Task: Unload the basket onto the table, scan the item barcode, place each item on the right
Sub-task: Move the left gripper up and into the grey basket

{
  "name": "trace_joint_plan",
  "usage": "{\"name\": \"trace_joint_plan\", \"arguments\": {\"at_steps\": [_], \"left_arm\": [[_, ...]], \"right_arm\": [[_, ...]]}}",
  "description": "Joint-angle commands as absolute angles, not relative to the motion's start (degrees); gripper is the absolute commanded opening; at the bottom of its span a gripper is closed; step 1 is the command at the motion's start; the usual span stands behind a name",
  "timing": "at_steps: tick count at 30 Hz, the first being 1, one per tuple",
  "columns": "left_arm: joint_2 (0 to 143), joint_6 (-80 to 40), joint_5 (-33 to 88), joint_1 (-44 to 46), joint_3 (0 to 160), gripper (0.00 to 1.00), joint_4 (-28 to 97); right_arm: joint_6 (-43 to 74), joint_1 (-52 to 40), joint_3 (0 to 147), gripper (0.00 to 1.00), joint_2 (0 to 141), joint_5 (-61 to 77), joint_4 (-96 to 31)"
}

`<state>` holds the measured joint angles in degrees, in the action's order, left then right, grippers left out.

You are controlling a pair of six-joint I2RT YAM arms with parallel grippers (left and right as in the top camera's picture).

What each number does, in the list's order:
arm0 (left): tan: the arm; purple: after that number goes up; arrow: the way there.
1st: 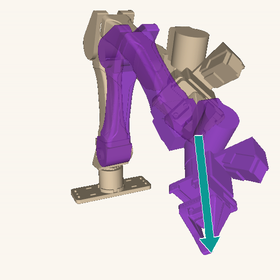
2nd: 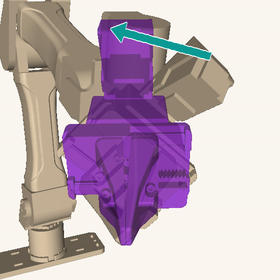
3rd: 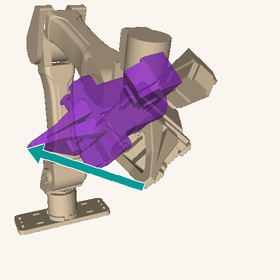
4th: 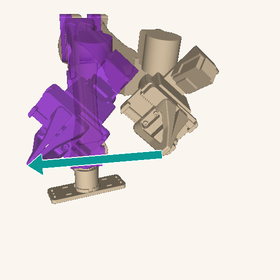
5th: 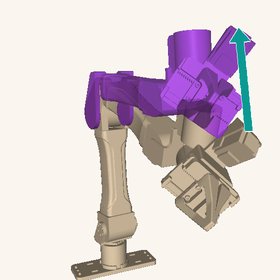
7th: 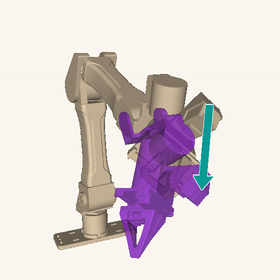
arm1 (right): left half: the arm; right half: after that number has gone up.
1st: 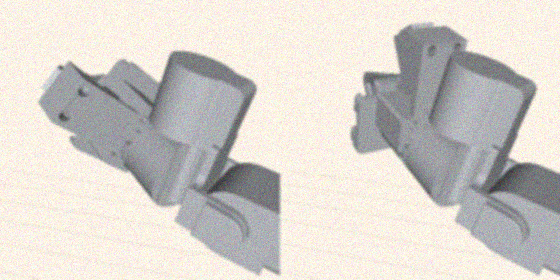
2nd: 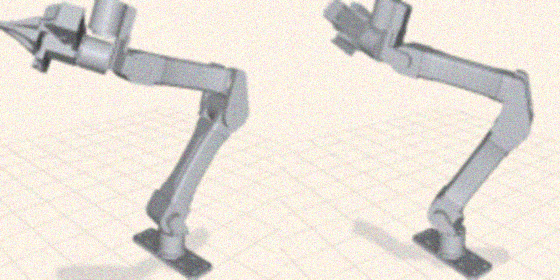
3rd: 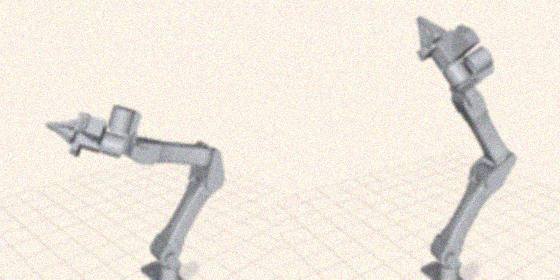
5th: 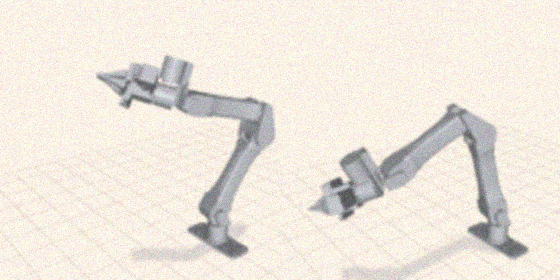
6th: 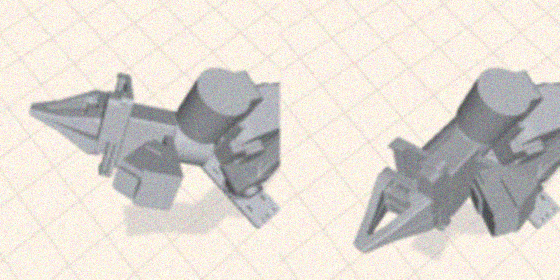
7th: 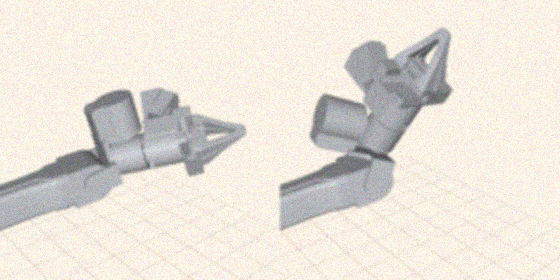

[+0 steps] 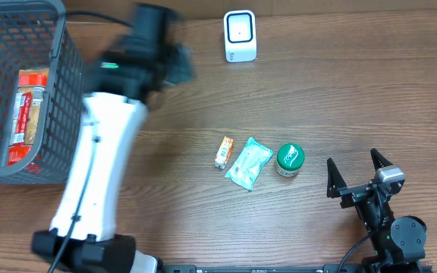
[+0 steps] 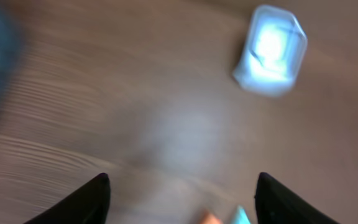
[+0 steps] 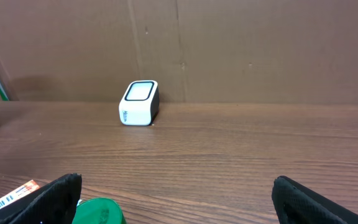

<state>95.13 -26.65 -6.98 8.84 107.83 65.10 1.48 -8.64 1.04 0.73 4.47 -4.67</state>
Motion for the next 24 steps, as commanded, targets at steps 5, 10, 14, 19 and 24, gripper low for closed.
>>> {"name": "trace_joint_plan", "arguments": {"at_steps": [5,10,14,19,24], "left_arm": [[94.52,-24.16,-9.93,-14.37,111.04,0.86,62.19],[94.70,-24.16,-9.87,-26.81,111.04,1.00,60.58],[95.33,-22.65,-9.67,-33.78,111.02,1.00,59.53],[98.26,-14.09,-9.43,-37.74,110.76,1.00,57.71],[103.83,-3.64,-9.41,-38.24,110.76,1.00,56.40]], "right_arm": [[1.23,-8.49,0.45,1.00,0.23,4.16,-4.43],[1.23,-8.49,0.45,1.00,0.23,4.19,-4.43],[1.23,-8.49,0.45,1.00,0.23,4.16,-4.43],[1.23,-8.49,0.45,1.00,0.23,4.16,-4.43],[1.23,-8.49,0.45,1.00,0.23,4.19,-4.43]]}}
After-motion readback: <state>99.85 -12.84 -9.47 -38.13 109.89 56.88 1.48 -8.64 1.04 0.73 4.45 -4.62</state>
